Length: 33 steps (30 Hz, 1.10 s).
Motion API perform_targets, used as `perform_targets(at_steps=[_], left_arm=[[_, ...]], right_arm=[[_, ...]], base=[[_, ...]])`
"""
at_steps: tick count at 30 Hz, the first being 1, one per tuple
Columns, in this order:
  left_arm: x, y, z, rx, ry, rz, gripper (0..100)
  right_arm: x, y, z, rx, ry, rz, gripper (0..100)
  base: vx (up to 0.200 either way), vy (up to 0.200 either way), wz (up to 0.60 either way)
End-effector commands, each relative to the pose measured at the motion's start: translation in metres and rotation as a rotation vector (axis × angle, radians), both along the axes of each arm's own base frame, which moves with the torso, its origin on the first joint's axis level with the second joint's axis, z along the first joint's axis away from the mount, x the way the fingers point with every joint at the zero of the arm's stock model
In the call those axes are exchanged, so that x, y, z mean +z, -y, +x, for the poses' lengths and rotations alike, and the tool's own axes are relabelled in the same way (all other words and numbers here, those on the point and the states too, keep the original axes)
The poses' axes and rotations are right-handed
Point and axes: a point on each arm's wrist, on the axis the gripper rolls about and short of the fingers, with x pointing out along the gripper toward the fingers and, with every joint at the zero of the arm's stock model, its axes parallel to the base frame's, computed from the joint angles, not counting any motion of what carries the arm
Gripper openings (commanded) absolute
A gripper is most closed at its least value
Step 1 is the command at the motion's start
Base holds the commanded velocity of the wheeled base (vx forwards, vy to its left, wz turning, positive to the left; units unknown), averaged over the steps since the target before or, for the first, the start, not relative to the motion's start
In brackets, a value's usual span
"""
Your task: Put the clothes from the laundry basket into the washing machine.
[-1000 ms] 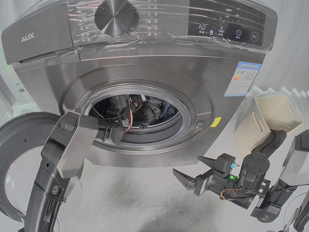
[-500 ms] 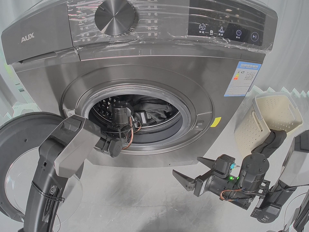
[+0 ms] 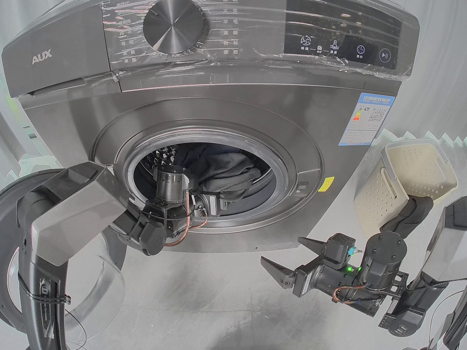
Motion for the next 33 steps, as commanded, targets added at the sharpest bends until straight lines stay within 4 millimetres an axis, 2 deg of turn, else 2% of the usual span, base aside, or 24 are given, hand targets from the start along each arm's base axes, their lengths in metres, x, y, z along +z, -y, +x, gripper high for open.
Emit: perform_targets(at_steps=[1,4,8,10,11,12,15,18,22,30,33], left_arm=[[0.027,0.003,-0.014,-0.039,0.054,-0.031,100],[0.027,0.006,-0.008,-0.036,0.084,-0.045,100],[0.012,0.016,0.022,0.004,0.172,-0.061,100],[0.011,0.016,0.027,0.022,0.185,-0.060,100],[0.010,0.022,0.044,0.065,0.227,-0.073,100],[0.008,0.023,0.050,0.079,0.242,-0.078,100],[0.001,0.017,0.072,0.134,0.284,-0.091,100],[-0.003,0.014,0.083,0.161,0.299,-0.097,100],[-0.015,0.010,0.077,0.160,0.248,-0.073,100],[0.004,0.013,0.035,0.069,0.163,-0.037,100],[0.008,0.010,0.026,0.047,0.142,-0.028,100]], right_arm=[[0.000,0.000,0.000,0.000,-0.001,-0.001,100],[0.000,0.000,0.000,0.000,-0.001,-0.001,100],[0.000,0.000,0.000,0.000,-0.001,-0.001,100],[0.000,0.000,0.000,0.000,-0.001,-0.001,100],[-0.001,0.000,0.000,0.000,-0.003,-0.003,100],[-0.001,0.000,0.000,0.000,-0.003,-0.003,100],[-0.002,-0.001,0.001,0.000,-0.006,-0.006,100],[-0.003,-0.001,0.001,0.000,-0.007,-0.007,100],[-0.003,-0.001,0.000,0.000,-0.008,-0.008,100],[-0.003,-0.001,0.000,0.003,-0.009,-0.009,100],[-0.003,-0.002,-0.001,0.007,-0.009,-0.010,100]], base=[[0.000,0.000,0.00],[0.000,0.000,0.00],[0.000,0.000,0.00],[0.000,0.000,0.00],[0.000,0.000,0.00],[0.000,0.000,0.00],[0.000,0.000,0.00],[0.000,0.000,0.00],[0.000,0.000,0.00],[0.000,0.000,0.00],[0.000,0.000,0.00]])
